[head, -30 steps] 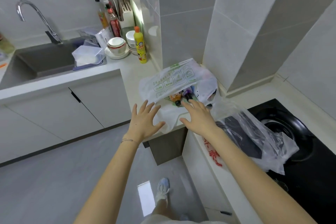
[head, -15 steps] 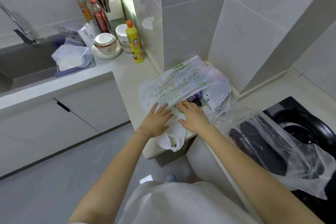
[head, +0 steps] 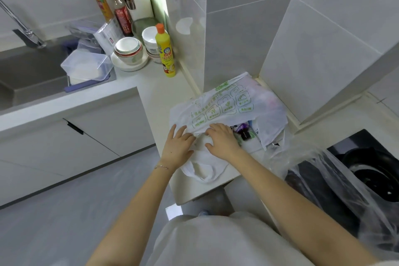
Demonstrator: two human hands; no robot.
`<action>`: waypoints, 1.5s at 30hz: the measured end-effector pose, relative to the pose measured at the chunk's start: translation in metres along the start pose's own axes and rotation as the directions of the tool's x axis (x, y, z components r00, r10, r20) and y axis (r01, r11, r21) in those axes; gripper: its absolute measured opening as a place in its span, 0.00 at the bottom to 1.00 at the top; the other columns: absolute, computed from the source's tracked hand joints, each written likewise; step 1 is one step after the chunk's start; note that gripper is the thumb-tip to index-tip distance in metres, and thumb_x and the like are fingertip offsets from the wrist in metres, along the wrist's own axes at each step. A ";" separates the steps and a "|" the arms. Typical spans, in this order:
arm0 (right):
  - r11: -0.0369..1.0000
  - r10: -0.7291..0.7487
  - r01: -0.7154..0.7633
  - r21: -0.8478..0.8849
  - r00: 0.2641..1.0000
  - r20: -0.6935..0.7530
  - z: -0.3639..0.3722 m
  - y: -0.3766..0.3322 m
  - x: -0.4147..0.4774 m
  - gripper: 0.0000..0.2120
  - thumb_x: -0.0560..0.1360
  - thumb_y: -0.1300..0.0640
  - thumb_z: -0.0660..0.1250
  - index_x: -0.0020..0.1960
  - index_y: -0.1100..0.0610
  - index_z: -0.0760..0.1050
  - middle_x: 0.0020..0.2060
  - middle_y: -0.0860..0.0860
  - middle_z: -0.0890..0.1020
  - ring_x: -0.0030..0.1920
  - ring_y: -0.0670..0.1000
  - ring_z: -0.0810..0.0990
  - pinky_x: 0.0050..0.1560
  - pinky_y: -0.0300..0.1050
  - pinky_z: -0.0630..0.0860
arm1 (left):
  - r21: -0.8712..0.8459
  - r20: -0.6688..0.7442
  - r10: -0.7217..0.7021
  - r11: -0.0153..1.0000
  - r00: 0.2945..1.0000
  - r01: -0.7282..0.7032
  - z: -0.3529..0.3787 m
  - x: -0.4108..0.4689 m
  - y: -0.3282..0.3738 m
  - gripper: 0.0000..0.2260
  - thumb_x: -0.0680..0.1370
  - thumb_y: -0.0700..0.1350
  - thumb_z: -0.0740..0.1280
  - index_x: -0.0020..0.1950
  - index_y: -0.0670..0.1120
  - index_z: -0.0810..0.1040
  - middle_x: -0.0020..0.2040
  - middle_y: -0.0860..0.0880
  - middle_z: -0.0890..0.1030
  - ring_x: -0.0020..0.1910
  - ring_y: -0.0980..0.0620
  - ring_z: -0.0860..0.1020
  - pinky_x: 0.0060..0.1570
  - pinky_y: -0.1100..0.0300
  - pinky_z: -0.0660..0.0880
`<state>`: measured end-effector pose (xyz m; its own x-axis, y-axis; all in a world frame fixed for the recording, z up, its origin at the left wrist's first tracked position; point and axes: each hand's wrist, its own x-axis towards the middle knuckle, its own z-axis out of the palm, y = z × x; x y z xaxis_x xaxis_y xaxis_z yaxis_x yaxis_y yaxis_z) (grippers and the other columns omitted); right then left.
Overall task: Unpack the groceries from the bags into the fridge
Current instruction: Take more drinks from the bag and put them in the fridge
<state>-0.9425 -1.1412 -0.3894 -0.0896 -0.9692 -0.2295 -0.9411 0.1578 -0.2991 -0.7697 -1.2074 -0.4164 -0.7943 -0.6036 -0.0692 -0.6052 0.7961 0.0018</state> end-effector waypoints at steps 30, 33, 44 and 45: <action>0.990 0.073 -0.065 0.121 0.996 -0.057 0.032 -0.006 0.045 0.18 0.75 0.47 0.67 0.63 0.51 0.74 0.61 0.49 0.74 0.65 0.52 0.68 0.66 0.45 0.61 | -0.562 0.028 -0.404 0.750 0.914 0.349 0.030 0.012 0.000 0.25 0.75 0.30 0.59 0.72 0.43 0.69 0.76 0.49 0.64 0.61 0.39 0.73 0.56 0.51 0.73; 0.986 0.062 -0.052 0.158 0.996 -0.058 0.031 -0.001 0.043 0.17 0.76 0.52 0.67 0.64 0.55 0.74 0.61 0.51 0.75 0.65 0.53 0.70 0.67 0.45 0.62 | -0.654 0.001 -0.424 0.685 0.906 0.321 0.034 0.014 0.002 0.27 0.74 0.26 0.57 0.72 0.41 0.69 0.76 0.46 0.64 0.69 0.42 0.70 0.65 0.59 0.64; 0.984 0.173 -0.172 0.048 0.984 -0.035 0.030 -0.009 0.041 0.25 0.75 0.41 0.65 0.62 0.59 0.71 0.58 0.54 0.78 0.62 0.55 0.72 0.60 0.48 0.67 | -0.687 0.055 -0.363 0.663 0.930 0.299 0.041 0.012 0.002 0.28 0.72 0.27 0.58 0.71 0.41 0.70 0.75 0.46 0.65 0.71 0.48 0.67 0.68 0.66 0.62; 0.984 0.180 -0.180 0.019 0.983 -0.026 0.031 -0.011 0.042 0.26 0.75 0.40 0.65 0.63 0.59 0.71 0.59 0.55 0.78 0.62 0.55 0.72 0.60 0.49 0.67 | -0.644 0.008 -0.344 0.717 0.939 0.269 0.044 0.012 0.001 0.26 0.71 0.28 0.61 0.70 0.40 0.72 0.74 0.44 0.67 0.69 0.45 0.71 0.67 0.57 0.69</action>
<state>-0.9256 -1.1780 -0.4249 -0.2661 -0.9295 -0.2554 -0.9033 0.3330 -0.2704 -0.7771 -1.2117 -0.4612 -0.5367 -0.8405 -0.0740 -0.6820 0.3805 0.6246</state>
